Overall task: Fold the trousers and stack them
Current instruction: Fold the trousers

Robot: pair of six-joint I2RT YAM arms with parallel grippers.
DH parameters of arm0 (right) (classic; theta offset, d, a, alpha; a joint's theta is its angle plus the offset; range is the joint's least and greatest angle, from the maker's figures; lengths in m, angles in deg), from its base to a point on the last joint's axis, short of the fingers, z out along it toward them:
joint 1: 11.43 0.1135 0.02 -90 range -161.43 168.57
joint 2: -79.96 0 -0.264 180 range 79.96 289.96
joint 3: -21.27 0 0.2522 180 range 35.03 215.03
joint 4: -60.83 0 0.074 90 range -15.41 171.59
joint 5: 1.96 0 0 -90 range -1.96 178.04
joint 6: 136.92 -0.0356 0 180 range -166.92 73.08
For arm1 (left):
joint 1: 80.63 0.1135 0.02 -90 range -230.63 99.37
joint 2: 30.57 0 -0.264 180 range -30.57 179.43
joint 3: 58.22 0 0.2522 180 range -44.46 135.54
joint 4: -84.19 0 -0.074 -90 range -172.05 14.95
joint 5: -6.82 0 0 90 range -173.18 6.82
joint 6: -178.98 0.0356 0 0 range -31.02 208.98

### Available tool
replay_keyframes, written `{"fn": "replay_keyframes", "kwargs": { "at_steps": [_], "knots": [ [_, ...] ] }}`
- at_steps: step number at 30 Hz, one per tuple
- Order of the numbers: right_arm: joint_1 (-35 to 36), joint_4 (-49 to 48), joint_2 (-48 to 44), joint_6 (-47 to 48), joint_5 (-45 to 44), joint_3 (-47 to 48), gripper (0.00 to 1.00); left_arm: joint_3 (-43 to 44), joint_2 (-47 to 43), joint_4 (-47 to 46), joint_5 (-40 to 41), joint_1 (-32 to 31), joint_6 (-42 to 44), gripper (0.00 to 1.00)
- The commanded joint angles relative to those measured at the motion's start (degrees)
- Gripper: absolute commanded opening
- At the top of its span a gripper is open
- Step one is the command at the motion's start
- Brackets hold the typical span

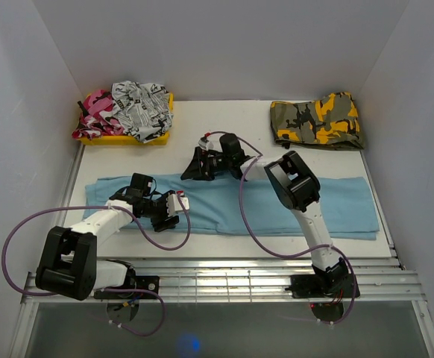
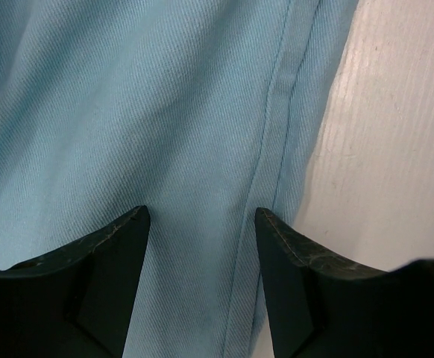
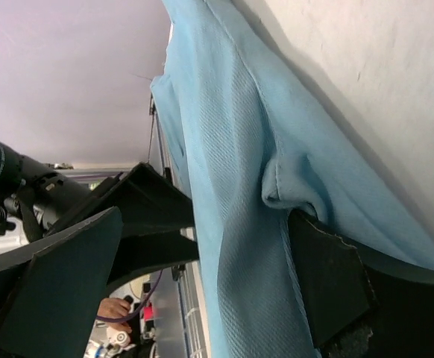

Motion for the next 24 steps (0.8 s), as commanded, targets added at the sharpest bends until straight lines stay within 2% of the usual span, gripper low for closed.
{"fn": "replay_keyframes", "kwargs": {
  "at_steps": [1, 4, 10, 24],
  "knots": [
    [1.39, -3.95, -2.94, -6.89, -2.01, -8.65, 0.98, -0.59, 0.11, 0.01, -0.81, 0.15, 0.58, 0.69],
    [2.18, -12.36, -2.78, -13.92, -2.27, -9.74, 1.0, -0.41, 0.55, 0.19, -1.33, 0.15, 1.01, 0.69],
    [2.1, -14.86, 6.7, -17.62, -4.9, 3.09, 0.96, -0.32, 1.78, 1.33, -2.04, 0.15, 1.98, 0.69],
    [-1.51, -21.53, 12.16, -8.48, -18.0, 16.36, 0.9, -2.34, 0.29, 4.14, -0.99, 0.15, 5.58, 0.69]
  ]
}}
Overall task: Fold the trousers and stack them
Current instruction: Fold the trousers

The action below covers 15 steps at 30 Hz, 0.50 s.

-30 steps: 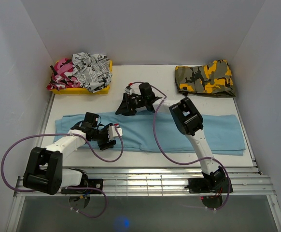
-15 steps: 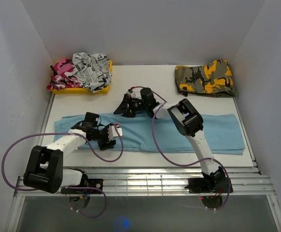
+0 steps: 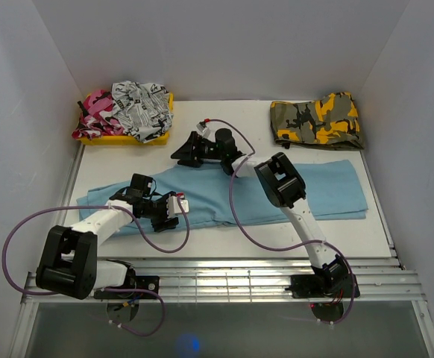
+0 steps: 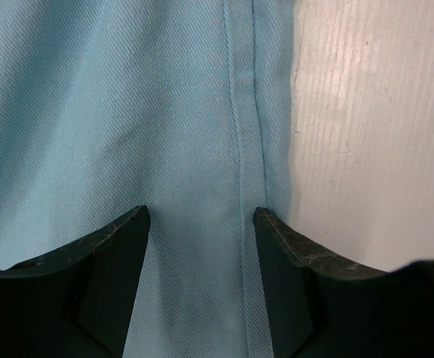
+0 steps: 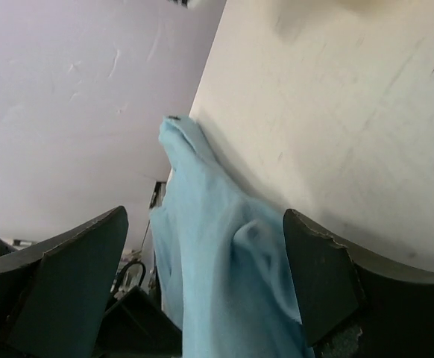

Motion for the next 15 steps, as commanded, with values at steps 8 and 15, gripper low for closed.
{"fn": "replay_keyframes", "kwargs": {
  "at_steps": [8, 15],
  "knots": [
    [-2.47, -10.84, -0.16, 1.27, -1.14, 2.21, 0.91, -2.32, 0.22, 3.95, 0.61, 0.0, 1.61, 0.69],
    [-7.74, 14.89, -17.62, 24.08, 9.84, -7.9, 1.0, 4.52, -1.09, 8.69, -1.85, 0.53, -6.28, 0.7]
  ]
}}
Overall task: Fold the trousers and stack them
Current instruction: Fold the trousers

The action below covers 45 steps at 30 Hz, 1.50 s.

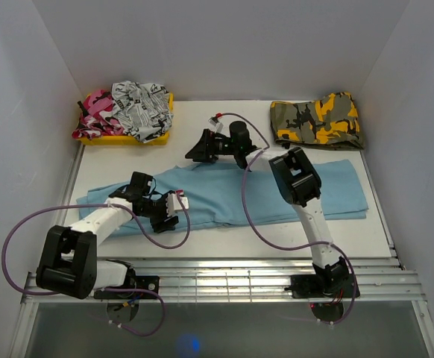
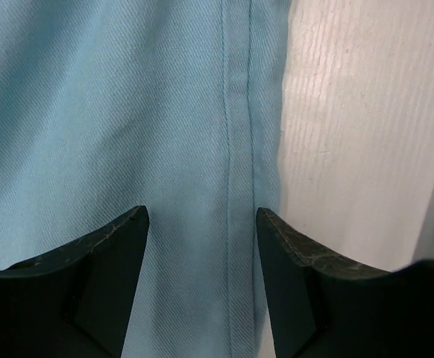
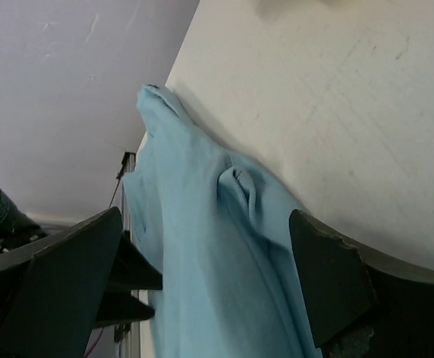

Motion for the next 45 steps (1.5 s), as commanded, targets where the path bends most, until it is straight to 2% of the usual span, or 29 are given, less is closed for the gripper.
{"fn": "replay_keyframes", "kwargs": {
  "at_steps": [1, 2, 3, 6, 7, 8, 10, 11, 13, 14, 15, 16, 19, 21, 23, 28, 29, 32, 38, 45],
  "knots": [
    [-4.01, 18.5, -12.97, 22.05, 6.49, -0.82, 0.98, 5.24, -1.33, 6.55, -1.41, 0.18, -8.1, 0.71],
    [-6.28, 22.2, -14.82, 25.7, 6.76, -2.56, 0.94, 10.13, -0.9, 6.73, -0.54, 0.26, -15.01, 0.71],
    [-7.52, 29.11, -18.75, 28.96, 5.8, -3.54, 0.93, 13.23, -0.29, 8.82, -0.36, 0.26, -18.04, 0.72],
    [-12.88, 33.74, -25.44, 36.79, 6.06, -7.75, 0.93, 26.15, 3.66, 12.43, -0.09, 0.26, -27.36, 0.75],
    [-14.89, 38.97, -26.51, 39.51, 5.79, -7.51, 0.92, 28.7, 4.63, 12.62, 0.17, 0.26, -28.86, 0.94],
    [-15.61, 43.03, -27.22, 47.19, 5.44, -6.46, 0.89, 33.43, 5.95, 12.36, 1.04, 0.18, -30.62, 0.98],
    [-16.93, 55.39, -28.54, 53.74, 4.04, -4.17, 0.84, 38.37, 11.91, 11.65, 5.86, 0.18, -35.46, 0.98],
    [-17.02, 59.38, -29.24, 61.43, 2.55, -3.9, 0.79, 45.01, 14.81, 12.17, 8.14, 0.18, -36.95, 0.98],
    [-17.02, 69.55, -29.69, 66.85, 0.35, -3.98, 0.72, 52.07, 24.3, 13.84, 15.5, 0.18, -41.87, 0.98],
    [-17.02, 72.83, -29.6, 68.61, -0.7, -4.25, 0.69, 55.85, 27.63, 15.33, 17.55, 0.09, -43.02, 0.98],
    [-17.02, 75.73, -29.43, 72.89, -3.41, -4.51, 0.64, 63.46, 30.97, 18.39, 18.79, -0.09, -43.55, 0.98],
    [-17.2, 78.03, -29.6, 74.41, -4.83, -6.69, 0.57, 67.01, 36.92, 19.72, 21.33, -0.09, -44.69, 0.97],
    [-17.63, 81.47, -30.83, 77.5, -12.12, -11.18, 0.5, 76.26, 45.04, 23.86, 24.67, -0.7, -44.88, 0.88],
    [-17.99, 83.49, -31.27, 79.34, -17.02, -14.61, 0.45, 78.9, 47.43, 26.92, 25.04, -0.79, -44.52, 0.82],
    [-18.69, 83.59, -32.06, 80.93, -20.9, -17.68, 0.42, 80.23, 48.93, 28.17, 25.57, -0.79, -43.82, 0.68],
    [-20.45, 83.41, -32.59, 82.51, -23.04, -21.82, 0.41, 76.38, 47.19, 29.58, 25.22, -0.79, -42.07, 0.51],
    [-20.45, 83.5, -32.59, 83.12, -23.21, -22.44, 0.41, 74.19, 46.57, 29.15, 24.78, -0.44, -41.28, 0.43],
    [-20.54, 83.23, -32.24, 83.66, -23.04, -23.94, 0.4, 72.68, 44.98, 28.09, 21.98, 1.13, -41.36, 0.28],
    [-20.45, 83.32, -31.89, 84.62, -23.3, -24.47, 0.39, 73.47, 44.72, 28.7, 16.17, 2.73, -41.27, 0.26],
    [-20.54, 83.85, -31.97, 85.15, -23.3, -24.29, 0.39, 73.02, 45.42, 28.35, 12.04, 2.73, -41.1, 0.39]
  ]
}}
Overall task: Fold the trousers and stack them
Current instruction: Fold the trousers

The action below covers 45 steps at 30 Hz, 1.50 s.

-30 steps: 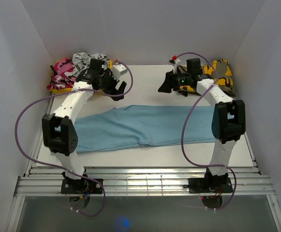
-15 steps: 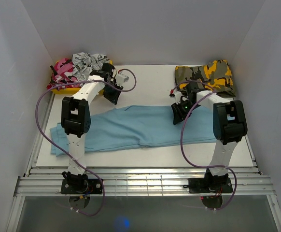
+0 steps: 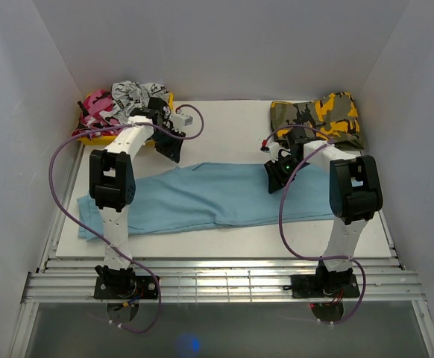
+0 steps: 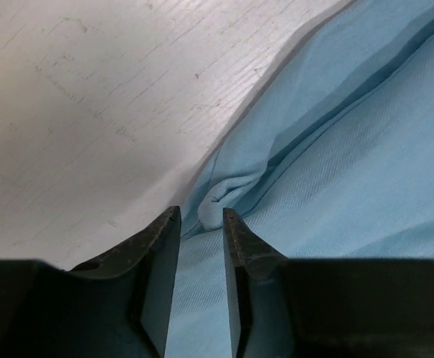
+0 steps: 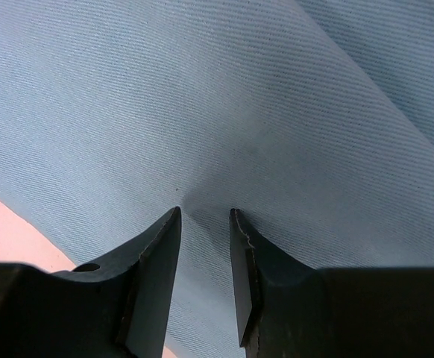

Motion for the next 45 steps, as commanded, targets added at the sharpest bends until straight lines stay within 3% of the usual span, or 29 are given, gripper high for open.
{"fn": "replay_keyframes", "kwargs": {
  "at_steps": [1, 28, 35, 38, 39, 45],
  "knots": [
    [-0.21, 2.69, 0.33, 1.72, -4.04, -1.84, 0.39, -0.15, -4.17, -0.39, -4.47, -0.27, 0.37, 0.41],
    [-0.74, 4.1, 0.59, 2.25, -4.22, -2.11, 0.39, -5.78, -2.24, -4.17, -5.61, -0.27, -1.21, 0.43],
    [-0.83, 4.54, 0.68, 2.69, -4.57, -2.28, 0.38, -5.07, -1.09, -4.79, -6.58, -0.27, -1.83, 0.31],
    [-1.0, 4.37, 0.51, 2.95, -4.92, -2.63, 0.37, -4.72, -1.09, -4.88, -6.93, -0.27, -1.74, 0.12],
    [-1.18, 4.37, 0.51, 3.04, -5.01, -2.72, 0.37, -4.55, -1.18, -4.88, -7.02, -0.36, -1.65, 0.0],
    [-1.53, 4.37, 0.51, 3.48, -5.54, -3.51, 0.36, -3.49, -3.2, -6.62, -4.74, 1.05, -0.95, 0.0]
  ]
}}
